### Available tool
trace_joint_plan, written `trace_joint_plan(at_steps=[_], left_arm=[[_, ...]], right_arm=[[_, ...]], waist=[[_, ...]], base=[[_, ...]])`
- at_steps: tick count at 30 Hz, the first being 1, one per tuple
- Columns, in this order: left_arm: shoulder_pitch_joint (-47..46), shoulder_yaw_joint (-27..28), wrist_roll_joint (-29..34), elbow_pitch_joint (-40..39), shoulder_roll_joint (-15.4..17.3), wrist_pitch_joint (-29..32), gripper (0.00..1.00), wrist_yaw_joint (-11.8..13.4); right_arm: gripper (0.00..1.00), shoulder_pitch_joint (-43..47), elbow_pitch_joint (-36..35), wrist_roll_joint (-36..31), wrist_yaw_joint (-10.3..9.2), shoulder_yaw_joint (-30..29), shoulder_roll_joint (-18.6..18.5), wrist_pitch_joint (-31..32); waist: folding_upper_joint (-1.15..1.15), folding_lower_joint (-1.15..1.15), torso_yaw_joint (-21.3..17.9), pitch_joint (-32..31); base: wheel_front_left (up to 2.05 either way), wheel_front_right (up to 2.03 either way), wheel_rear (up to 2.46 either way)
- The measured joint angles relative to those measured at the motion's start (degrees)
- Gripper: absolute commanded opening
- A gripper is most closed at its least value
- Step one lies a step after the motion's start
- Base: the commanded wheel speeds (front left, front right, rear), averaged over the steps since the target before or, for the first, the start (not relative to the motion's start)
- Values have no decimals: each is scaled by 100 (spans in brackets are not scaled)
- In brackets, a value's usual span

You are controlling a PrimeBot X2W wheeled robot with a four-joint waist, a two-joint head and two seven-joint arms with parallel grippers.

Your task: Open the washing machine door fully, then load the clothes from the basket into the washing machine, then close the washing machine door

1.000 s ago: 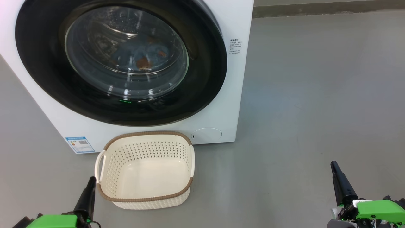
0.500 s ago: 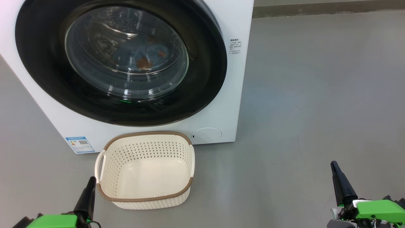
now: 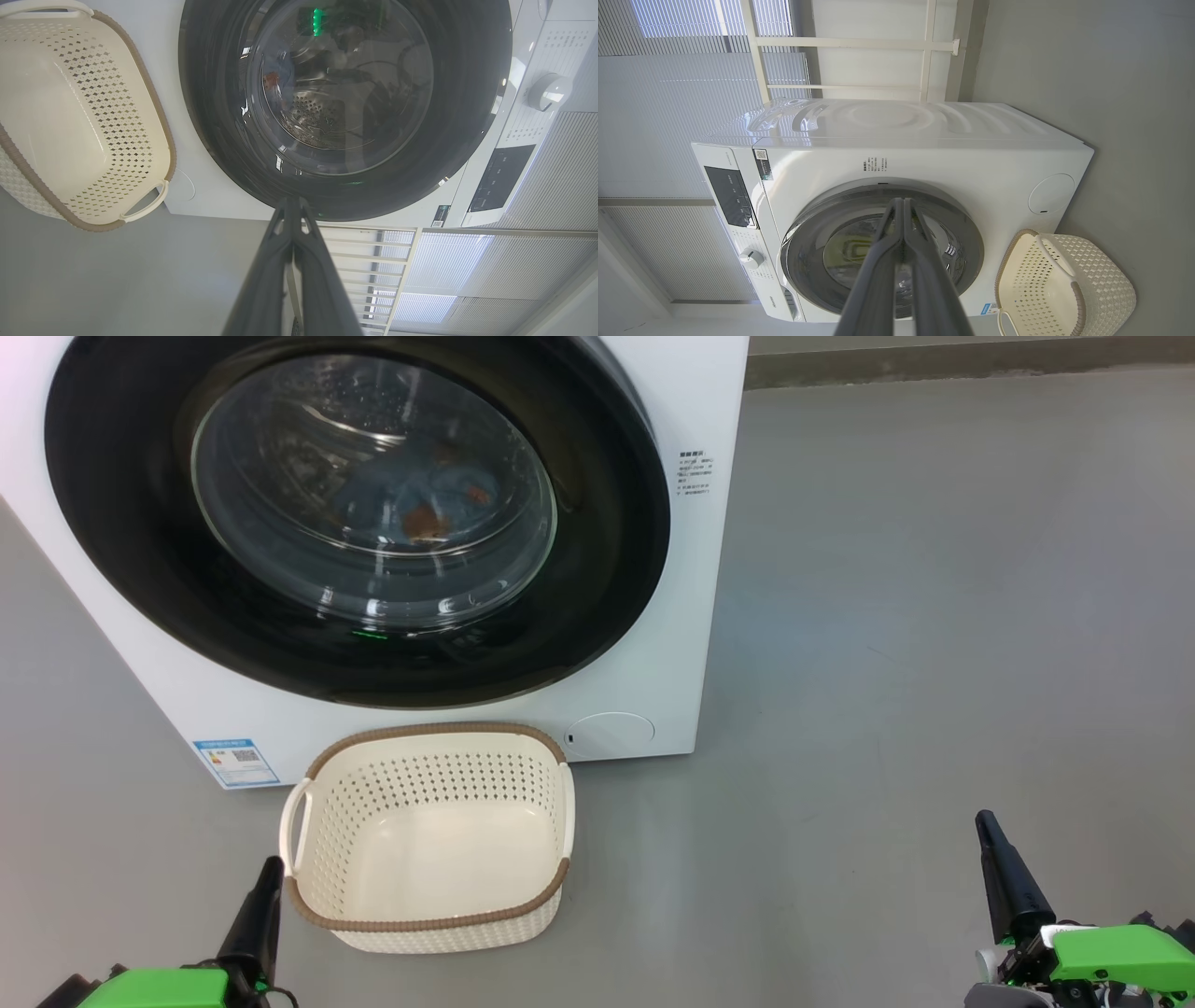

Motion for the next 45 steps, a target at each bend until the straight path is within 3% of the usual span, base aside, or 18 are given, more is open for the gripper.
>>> trace_joint_plan(at_steps=[45], left_arm=[[0, 0, -1, 0, 0, 0, 0, 0]], right_arm=[[0, 0, 0, 0, 0, 0, 0, -1]], waist=[[0, 0, 0, 0]], base=[[0, 0, 0]])
